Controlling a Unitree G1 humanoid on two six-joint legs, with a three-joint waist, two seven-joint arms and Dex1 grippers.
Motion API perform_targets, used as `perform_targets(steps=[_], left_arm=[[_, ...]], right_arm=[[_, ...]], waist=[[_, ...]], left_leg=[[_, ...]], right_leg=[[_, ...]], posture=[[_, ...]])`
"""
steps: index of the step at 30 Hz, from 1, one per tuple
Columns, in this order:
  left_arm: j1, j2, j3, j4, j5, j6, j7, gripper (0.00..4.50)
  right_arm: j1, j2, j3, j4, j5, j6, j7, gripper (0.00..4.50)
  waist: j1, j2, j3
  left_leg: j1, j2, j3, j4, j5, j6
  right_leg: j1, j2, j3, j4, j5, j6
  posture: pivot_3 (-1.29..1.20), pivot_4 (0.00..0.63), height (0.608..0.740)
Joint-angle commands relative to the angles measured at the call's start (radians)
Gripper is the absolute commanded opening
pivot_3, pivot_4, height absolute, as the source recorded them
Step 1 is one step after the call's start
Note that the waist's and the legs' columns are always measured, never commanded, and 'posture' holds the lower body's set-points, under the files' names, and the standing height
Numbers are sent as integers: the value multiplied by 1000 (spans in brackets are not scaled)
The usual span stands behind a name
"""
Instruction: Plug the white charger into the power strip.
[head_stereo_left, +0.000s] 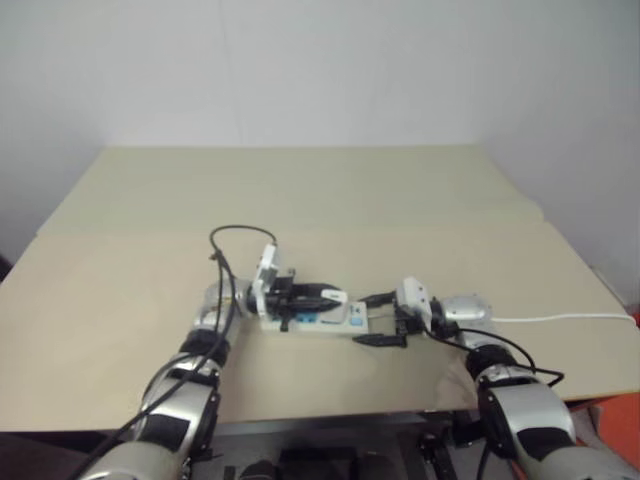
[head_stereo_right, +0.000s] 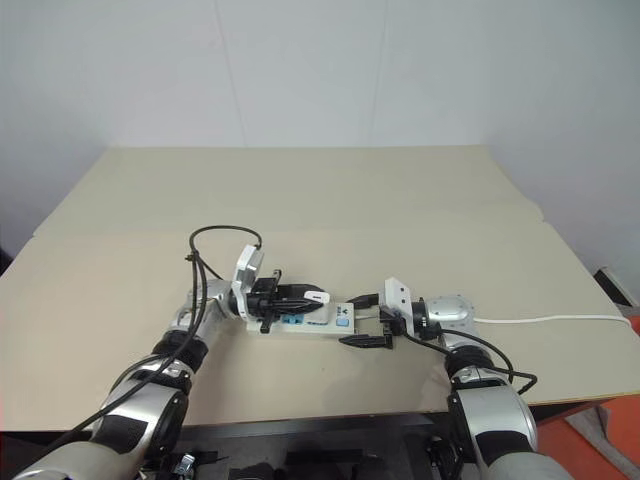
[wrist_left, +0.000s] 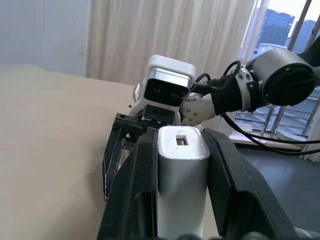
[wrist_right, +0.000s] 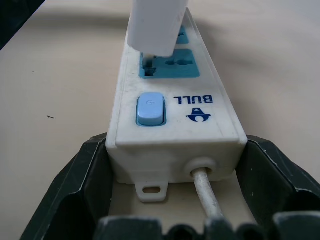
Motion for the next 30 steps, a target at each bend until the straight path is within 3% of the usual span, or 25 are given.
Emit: perform_targets(steps=[1,14,30], left_arm=[[-8,-11,9,14,19,-13,-6,1000],[-25,-14,23,59,34,-27,-6,1000],[13,17,42,140,76,-175,0,1000]], right_arm=[[29,7,35,-2,-26,-5,18,3410],[31,9,36,-3,-25,-4,13,3410],[26,9,38,-3,-21,-3,21,3410]], waist=[[0,0,0],[2,0,0],[1,5,-3]], left_leg=[[0,0,0,0,0,0],[0,0,0,0,0,0],[3,0,0,0,0,0]], right_leg=[[0,0,0,0,0,0],[0,0,0,0,0,0],[2,0,0,-2,0,0]], posture=[[0,150,740],[0,150,740],[0,150,740]])
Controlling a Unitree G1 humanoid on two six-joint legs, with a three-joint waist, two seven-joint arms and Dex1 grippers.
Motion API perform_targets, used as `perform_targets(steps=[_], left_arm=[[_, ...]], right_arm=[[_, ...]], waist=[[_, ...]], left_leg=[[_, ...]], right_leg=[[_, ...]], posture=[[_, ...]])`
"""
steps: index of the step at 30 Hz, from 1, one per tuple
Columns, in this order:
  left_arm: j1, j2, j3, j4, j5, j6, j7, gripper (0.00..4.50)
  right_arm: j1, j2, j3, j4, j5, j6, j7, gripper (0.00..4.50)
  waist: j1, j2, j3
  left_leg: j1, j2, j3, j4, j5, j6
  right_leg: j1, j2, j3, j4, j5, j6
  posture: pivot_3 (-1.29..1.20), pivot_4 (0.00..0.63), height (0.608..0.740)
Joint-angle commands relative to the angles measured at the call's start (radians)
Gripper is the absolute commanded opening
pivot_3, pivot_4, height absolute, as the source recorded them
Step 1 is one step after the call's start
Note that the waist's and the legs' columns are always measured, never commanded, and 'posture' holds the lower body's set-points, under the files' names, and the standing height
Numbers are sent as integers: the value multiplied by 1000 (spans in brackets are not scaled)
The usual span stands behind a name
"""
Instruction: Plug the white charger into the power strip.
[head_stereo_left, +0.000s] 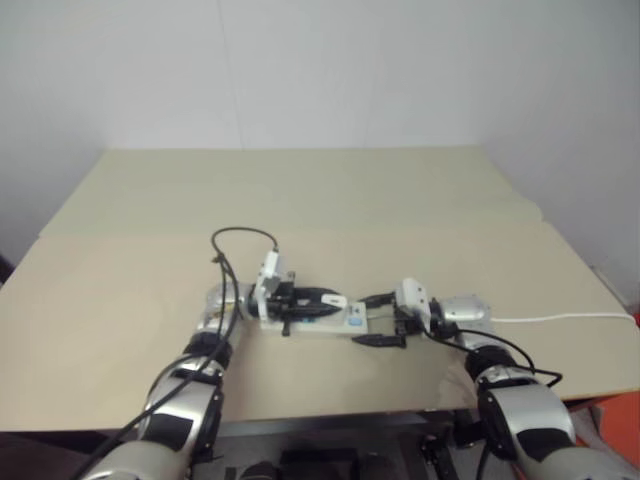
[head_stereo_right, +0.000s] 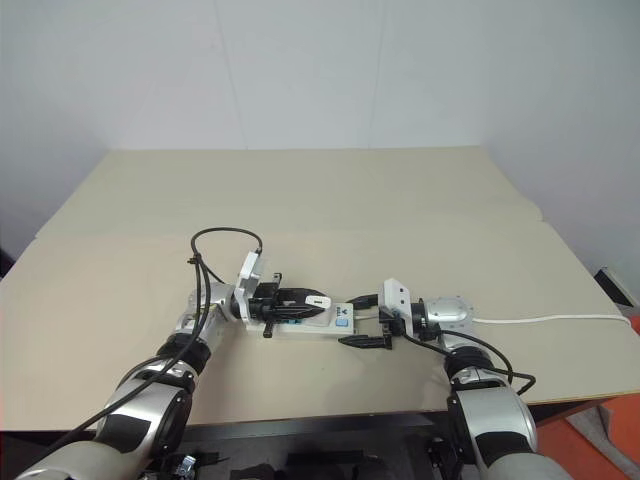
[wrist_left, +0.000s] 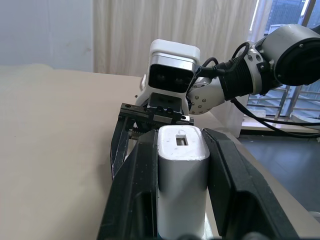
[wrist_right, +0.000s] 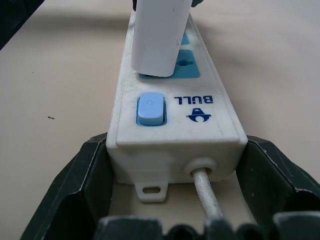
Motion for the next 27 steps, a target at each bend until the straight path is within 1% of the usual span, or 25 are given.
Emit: perform_targets(steps=[1,5,8,14,18,27], left_arm=[[13,28,25,72,41,-32,6,1000],[16,22,46,92,23,1,22,1000],[25,26,41,105,38,-14,17,1000],[29,36,41,117,47,-21,7,1000],[33,47,21,113,67,-57,-2,1000],[31,45,26,132,88,-101,4,1000]], right_arm=[[22,9,33,-4,-20,-6,35,3410],[22,10,34,-5,-20,-8,33,3410],[23,9,35,-5,-20,-9,33,3410],[25,7,37,-9,-18,-8,32,3410],[28,8,38,-9,-18,-8,33,3410],[27,14,35,-9,-13,-6,31,3410]], waist=[[0,2,-1],[0,7,-4],[-1,8,-5],[-1,8,-5],[-1,8,-5],[-1,8,-5]], left_leg=[[0,0,0,0,0,0],[2,0,0,0,0,0],[4,0,0,0,0,1],[11,0,0,-1,-1,2],[12,0,0,-1,-1,2],[12,0,0,-1,-1,2]], right_leg=[[0,0,0,0,0,0],[2,0,0,0,0,0],[4,0,0,-1,0,0],[12,0,0,-3,-1,1],[12,0,0,-3,-1,1],[12,0,0,-3,-1,1]], posture=[[0,150,740],[0,150,740],[0,150,740],[0,150,740],[0,150,740],[0,150,740]])
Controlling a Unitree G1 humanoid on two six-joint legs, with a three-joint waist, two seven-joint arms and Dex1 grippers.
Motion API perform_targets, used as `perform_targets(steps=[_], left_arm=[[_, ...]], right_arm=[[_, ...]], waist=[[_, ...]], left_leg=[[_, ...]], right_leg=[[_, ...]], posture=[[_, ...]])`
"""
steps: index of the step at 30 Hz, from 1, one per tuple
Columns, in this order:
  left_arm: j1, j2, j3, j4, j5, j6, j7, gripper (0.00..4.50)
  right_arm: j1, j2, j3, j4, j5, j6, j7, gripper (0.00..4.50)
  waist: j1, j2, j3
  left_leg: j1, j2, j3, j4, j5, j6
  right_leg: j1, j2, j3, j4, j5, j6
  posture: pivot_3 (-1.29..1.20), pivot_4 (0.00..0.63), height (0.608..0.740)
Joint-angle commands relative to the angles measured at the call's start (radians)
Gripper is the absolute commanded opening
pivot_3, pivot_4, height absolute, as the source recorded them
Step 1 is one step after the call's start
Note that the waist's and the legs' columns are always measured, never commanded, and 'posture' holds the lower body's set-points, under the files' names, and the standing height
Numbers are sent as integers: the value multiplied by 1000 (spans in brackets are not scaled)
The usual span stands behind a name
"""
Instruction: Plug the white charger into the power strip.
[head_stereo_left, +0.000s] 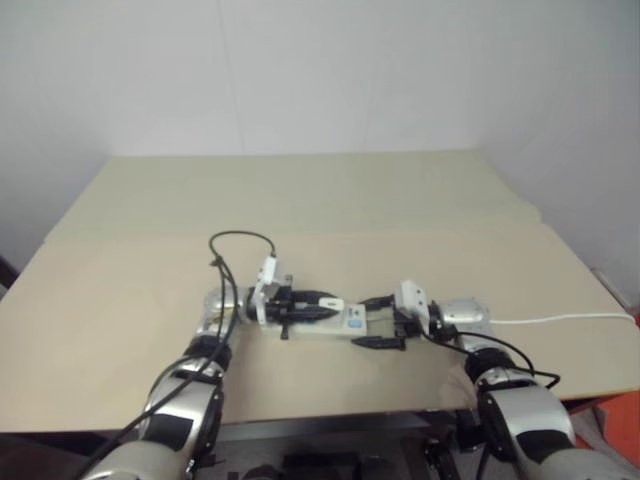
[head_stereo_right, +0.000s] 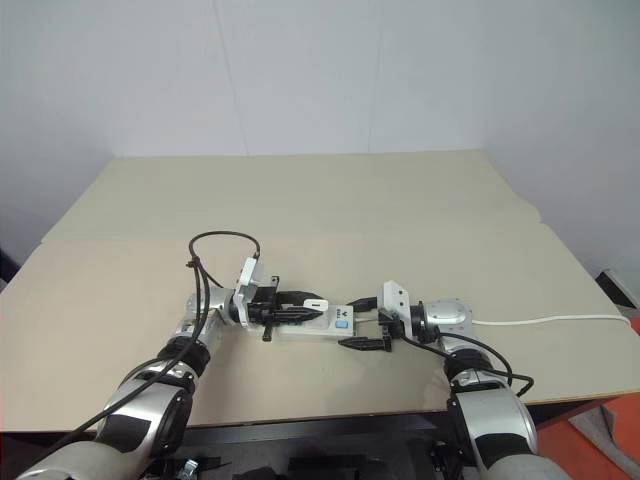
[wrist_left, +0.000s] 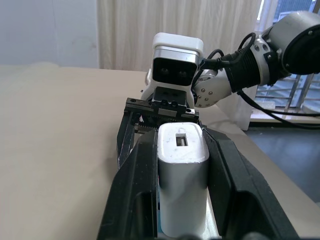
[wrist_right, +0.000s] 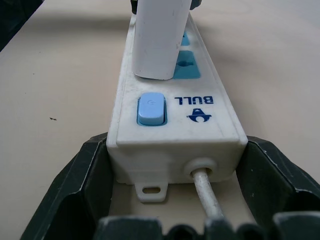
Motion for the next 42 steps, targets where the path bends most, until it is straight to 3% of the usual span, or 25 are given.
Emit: perform_targets(steps=[1,16,27,36,42], left_arm=[[30,47,10,76,56,-14,6,1000],[43,35,16,66,43,-24,-2,1000],[57,26,29,48,40,-47,-3,4417],[51,44,-4,4,4,2,-3,4462],[50,96,-53,-132,-126,138,-3,4462]], right_arm=[[18,12,27,-14,-10,-10,46,3410],[21,12,26,-15,-8,-11,48,3410],[23,12,29,-17,-6,-12,45,3410],[22,12,29,-17,-6,-11,47,3410],[20,11,28,-19,-3,-9,55,3410]], waist=[[0,0,0],[0,0,0],[-2,1,-1],[-2,1,-1],[-4,1,-1]], left_leg=[[0,0,0,0,0,0],[1,0,0,0,0,0],[2,0,1,-3,0,0],[2,0,1,-4,0,0],[1,0,1,-5,0,0]], right_leg=[[0,0,0,0,0,0],[0,0,0,0,0,0],[1,0,1,-3,0,0],[1,0,1,-3,0,0],[0,0,1,-4,0,0]], posture=[[0,150,740],[0,150,740],[0,150,740],[0,150,740],[0,150,740]])
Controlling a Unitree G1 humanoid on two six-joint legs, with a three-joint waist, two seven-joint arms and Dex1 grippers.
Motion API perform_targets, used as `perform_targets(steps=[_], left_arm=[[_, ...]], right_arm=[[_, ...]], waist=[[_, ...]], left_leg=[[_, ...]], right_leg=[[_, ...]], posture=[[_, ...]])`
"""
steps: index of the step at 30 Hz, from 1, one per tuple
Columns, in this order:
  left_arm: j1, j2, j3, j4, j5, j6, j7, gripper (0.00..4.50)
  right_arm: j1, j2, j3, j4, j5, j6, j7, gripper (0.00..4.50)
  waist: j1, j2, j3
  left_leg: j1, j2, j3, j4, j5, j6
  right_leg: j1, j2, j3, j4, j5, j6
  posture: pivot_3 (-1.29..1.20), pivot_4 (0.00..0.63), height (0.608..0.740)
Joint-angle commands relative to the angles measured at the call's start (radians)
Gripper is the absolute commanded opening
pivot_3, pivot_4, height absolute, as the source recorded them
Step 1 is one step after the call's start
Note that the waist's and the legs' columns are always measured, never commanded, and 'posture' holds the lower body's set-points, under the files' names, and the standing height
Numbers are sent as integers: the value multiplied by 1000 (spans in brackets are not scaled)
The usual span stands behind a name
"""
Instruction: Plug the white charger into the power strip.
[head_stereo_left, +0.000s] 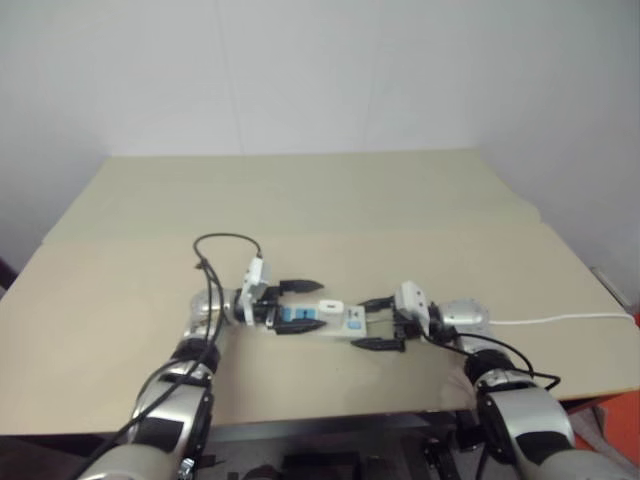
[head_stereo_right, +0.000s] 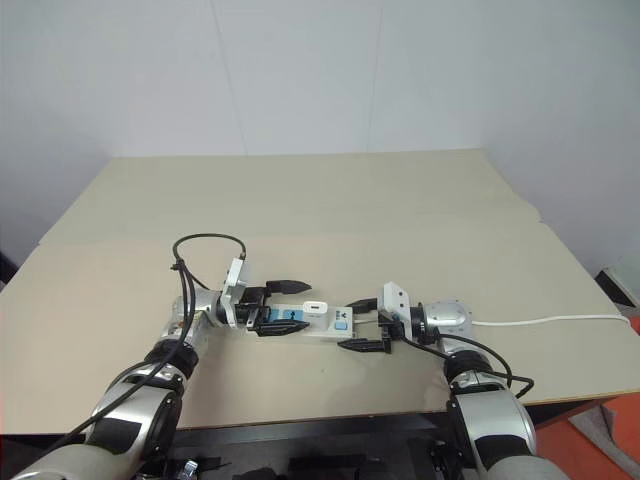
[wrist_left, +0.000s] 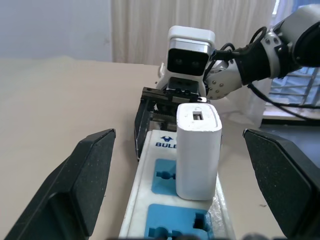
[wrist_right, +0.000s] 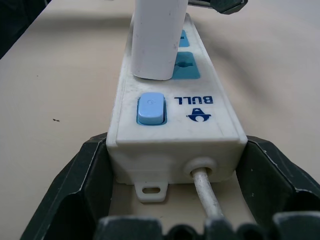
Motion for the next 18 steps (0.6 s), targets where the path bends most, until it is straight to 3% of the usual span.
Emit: perform_targets(steps=[1,4,7,18], left_arm=[[22,50,-54,-107,-100,78,-3,4462],[31,99,-85,-180,-164,113,-3,4462],[33,130,-85,-199,-196,117,-3,4500],[45,230,-28,-243,-277,135,-3,4500]], right_arm=[[12,6,27,-10,-15,-11,37,3410],[10,8,22,-10,-14,-20,20,3410],[6,10,17,-8,-10,-24,15,4446],[6,-9,0,-19,10,-39,38,4446]], waist=[[-1,0,0],[-2,-1,1],[0,-1,1],[2,-2,2]], left_leg=[[0,0,0,0,0,0],[-2,1,-1,0,0,0],[-3,0,-1,0,0,0],[-4,0,-1,0,0,0]], right_leg=[[0,0,0,0,0,0],[-2,0,0,0,0,0],[-2,0,-1,-1,0,0],[-2,0,-2,-3,0,0]], posture=[[0,150,740],[0,150,740],[0,150,740],[0,150,740]])
